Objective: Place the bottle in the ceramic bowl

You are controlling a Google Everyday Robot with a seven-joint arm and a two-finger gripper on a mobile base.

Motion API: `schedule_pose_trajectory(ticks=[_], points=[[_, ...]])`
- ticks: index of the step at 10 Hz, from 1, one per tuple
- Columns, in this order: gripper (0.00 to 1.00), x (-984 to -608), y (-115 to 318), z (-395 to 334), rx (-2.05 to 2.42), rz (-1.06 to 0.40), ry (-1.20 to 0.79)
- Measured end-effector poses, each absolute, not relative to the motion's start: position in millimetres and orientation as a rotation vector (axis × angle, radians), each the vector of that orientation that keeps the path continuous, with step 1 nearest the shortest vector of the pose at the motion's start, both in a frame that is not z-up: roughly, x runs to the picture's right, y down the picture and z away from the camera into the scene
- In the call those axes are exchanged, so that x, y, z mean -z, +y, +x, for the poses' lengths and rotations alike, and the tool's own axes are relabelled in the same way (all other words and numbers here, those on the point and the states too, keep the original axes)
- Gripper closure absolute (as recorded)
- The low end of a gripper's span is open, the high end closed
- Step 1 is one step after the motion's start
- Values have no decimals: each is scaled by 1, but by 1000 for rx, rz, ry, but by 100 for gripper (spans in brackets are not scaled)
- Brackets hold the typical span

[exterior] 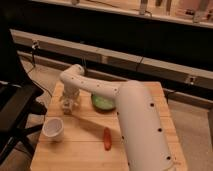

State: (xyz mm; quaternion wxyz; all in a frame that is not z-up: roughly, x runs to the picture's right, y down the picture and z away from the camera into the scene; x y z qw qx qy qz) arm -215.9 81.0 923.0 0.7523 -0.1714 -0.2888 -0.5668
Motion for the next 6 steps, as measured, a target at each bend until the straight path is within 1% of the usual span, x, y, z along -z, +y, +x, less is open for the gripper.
schedule_pose_trajectory(ticks=[2, 3, 5, 6], points=[[65, -926, 79, -210, 1228, -385, -615], [76, -925, 79, -208, 1226, -385, -608], [96, -916, 73, -207, 1222, -352, -590], [100, -915, 69, -205, 1220, -354, -584]])
